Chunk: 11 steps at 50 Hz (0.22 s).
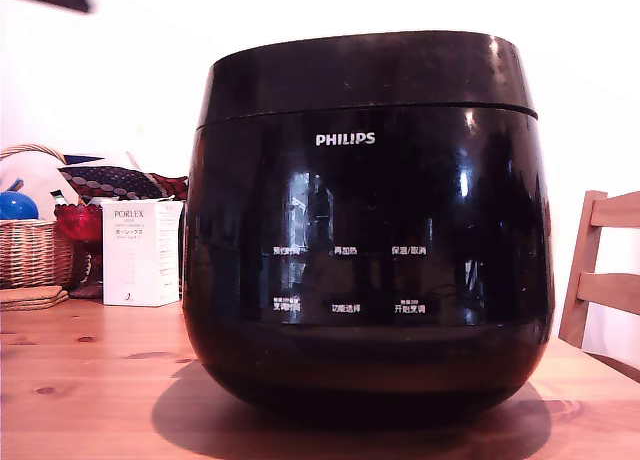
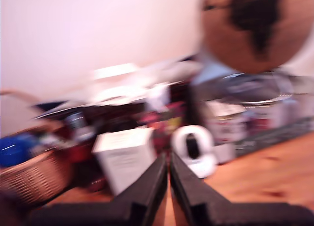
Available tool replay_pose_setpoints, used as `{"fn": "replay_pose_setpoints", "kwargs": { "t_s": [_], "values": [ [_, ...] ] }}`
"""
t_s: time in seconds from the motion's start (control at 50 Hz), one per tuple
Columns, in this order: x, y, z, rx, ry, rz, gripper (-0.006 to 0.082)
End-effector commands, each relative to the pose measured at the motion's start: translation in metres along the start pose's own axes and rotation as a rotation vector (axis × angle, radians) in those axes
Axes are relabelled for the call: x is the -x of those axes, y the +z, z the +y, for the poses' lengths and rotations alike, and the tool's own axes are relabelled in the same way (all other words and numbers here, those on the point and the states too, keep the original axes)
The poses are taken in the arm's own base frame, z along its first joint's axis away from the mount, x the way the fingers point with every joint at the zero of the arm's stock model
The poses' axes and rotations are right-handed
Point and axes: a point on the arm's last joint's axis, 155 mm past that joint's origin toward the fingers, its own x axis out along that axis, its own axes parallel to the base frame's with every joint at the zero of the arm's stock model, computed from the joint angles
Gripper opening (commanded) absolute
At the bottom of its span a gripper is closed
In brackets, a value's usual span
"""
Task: Close the rice cooker by pressing the lid down with medium force
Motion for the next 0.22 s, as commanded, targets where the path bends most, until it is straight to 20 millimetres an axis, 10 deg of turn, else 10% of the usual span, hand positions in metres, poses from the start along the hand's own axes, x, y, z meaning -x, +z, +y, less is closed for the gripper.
{"fn": "replay_pose_setpoints", "kwargs": {
  "t_s": [0.0, 0.2],
  "values": [
    [-0.001, -0.001, 0.011, 0.000, 0.029, 0.000, -0.0022],
    [-0.001, -0.003, 0.028, 0.006, 0.074, 0.006, -0.0022]
  ]
}}
